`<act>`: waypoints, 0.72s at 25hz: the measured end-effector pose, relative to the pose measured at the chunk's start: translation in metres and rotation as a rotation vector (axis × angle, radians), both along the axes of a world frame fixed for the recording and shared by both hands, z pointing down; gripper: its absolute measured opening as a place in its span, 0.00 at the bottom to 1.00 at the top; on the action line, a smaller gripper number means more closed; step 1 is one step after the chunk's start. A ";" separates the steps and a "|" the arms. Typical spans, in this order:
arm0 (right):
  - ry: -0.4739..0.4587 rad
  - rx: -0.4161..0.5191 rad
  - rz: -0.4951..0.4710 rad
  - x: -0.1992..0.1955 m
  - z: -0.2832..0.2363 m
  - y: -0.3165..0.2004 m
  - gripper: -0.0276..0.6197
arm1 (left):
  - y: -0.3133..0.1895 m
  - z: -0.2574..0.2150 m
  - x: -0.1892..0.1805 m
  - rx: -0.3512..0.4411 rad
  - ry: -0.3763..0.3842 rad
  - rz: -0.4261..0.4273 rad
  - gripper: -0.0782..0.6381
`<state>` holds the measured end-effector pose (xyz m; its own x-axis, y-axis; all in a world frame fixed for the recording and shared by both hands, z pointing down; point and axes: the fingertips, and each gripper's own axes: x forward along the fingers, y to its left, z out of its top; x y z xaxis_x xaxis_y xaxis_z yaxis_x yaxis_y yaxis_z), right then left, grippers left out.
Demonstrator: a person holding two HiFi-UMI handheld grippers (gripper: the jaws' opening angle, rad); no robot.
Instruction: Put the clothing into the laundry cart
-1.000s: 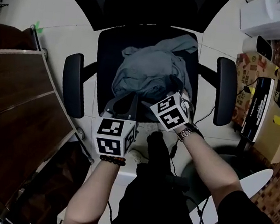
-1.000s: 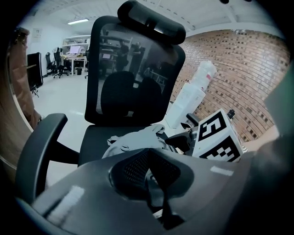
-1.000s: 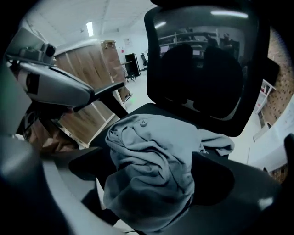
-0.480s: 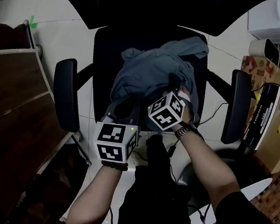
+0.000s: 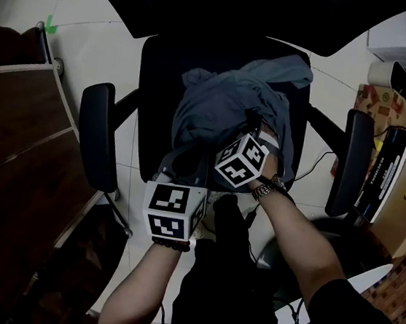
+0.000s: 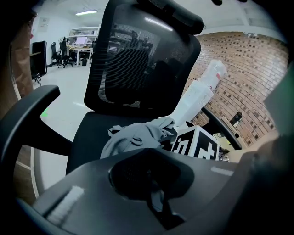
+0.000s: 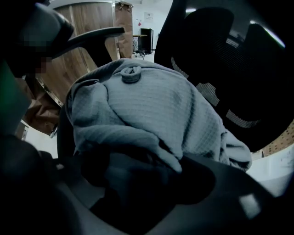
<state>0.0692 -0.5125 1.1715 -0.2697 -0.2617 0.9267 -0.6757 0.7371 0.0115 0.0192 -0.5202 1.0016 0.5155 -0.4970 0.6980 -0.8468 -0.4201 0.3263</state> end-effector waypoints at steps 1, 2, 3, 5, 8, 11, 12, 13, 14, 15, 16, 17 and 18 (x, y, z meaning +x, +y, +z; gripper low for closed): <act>0.000 0.000 0.001 0.001 -0.002 0.000 0.56 | 0.001 -0.001 0.001 -0.001 -0.001 0.002 0.11; -0.009 -0.005 0.006 0.001 -0.006 0.001 0.50 | 0.002 -0.004 0.001 0.001 -0.002 0.004 0.11; -0.024 -0.010 0.013 0.002 -0.011 0.000 0.44 | 0.002 -0.007 0.001 0.003 -0.003 0.006 0.11; -0.055 -0.014 0.030 0.002 -0.022 -0.002 0.33 | -0.001 -0.015 -0.001 0.012 -0.007 0.009 0.11; -0.100 0.002 0.066 0.002 -0.042 -0.004 0.29 | -0.004 -0.027 -0.005 0.029 -0.008 0.005 0.11; -0.144 0.035 0.099 0.001 -0.072 -0.003 0.29 | 0.001 -0.045 -0.009 0.046 -0.010 -0.003 0.11; -0.157 0.049 0.108 0.001 -0.085 -0.002 0.29 | 0.004 -0.052 -0.011 0.052 -0.011 -0.006 0.11; -0.170 0.064 0.115 0.001 -0.098 -0.002 0.29 | 0.006 -0.059 -0.012 0.059 -0.012 -0.009 0.11; -0.182 0.081 0.121 0.000 -0.112 -0.003 0.28 | 0.007 -0.066 -0.014 0.067 -0.012 -0.012 0.11; -0.193 0.096 0.126 0.001 -0.126 -0.004 0.28 | 0.007 -0.074 -0.015 0.075 -0.013 -0.014 0.11; -0.204 0.111 0.130 0.001 -0.140 -0.005 0.28 | 0.007 -0.083 -0.016 0.084 -0.015 -0.015 0.11; -0.215 0.125 0.133 0.001 -0.155 -0.006 0.28 | 0.007 -0.092 -0.017 0.093 -0.017 -0.016 0.11; -0.226 0.137 0.136 0.001 -0.171 -0.006 0.28 | 0.008 -0.102 -0.018 0.102 -0.019 -0.018 0.11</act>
